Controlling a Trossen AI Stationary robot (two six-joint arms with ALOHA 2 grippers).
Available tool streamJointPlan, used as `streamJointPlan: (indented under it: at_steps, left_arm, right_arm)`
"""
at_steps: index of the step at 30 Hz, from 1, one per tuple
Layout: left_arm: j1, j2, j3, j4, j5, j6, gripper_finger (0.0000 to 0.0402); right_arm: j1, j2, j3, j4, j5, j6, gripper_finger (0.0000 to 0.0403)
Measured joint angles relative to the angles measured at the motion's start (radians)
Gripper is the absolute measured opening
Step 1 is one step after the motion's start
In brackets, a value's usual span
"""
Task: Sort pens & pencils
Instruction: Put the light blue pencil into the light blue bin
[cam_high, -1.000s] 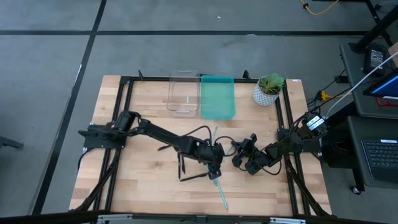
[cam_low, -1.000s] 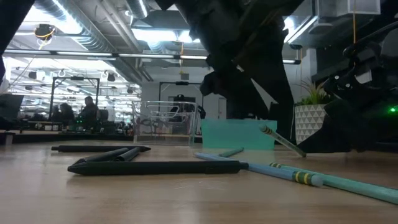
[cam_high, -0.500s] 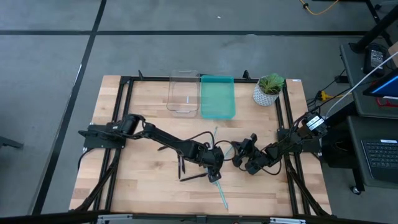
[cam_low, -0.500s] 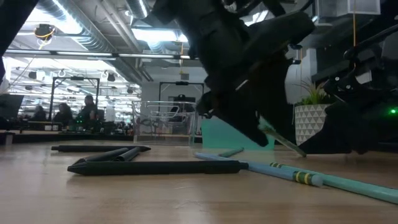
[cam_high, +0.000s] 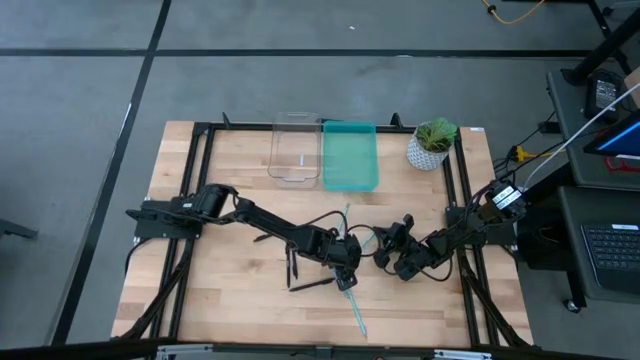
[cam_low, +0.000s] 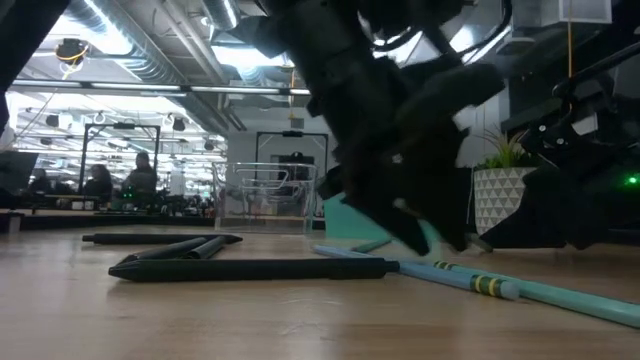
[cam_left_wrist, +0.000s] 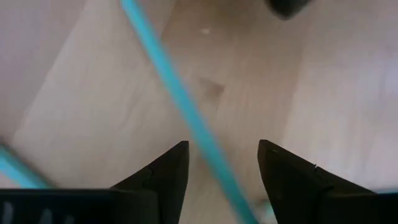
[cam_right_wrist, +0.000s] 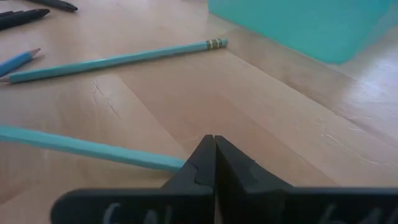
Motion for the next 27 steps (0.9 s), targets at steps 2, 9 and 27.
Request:
streamJointPlan:
  at_steps: [2,9,27]
  left_arm:
    - [0.003,0.002,-0.001,0.003,0.001,0.000,0.0165]
    - [0.011,0.002,-0.001,0.020,0.006,0.000,0.0103]
    - [0.022,-0.004,0.020,0.004,0.030,0.006,0.0010]
  right_arm:
    - [0.000,0.000,0.000,-0.002,0.000,0.000,0.0003]
    - [0.000,0.000,0.000,-0.003,0.000,0.002,0.0003]
    - [0.002,-0.005,0.000,0.013,0.003,-0.003,0.0011]
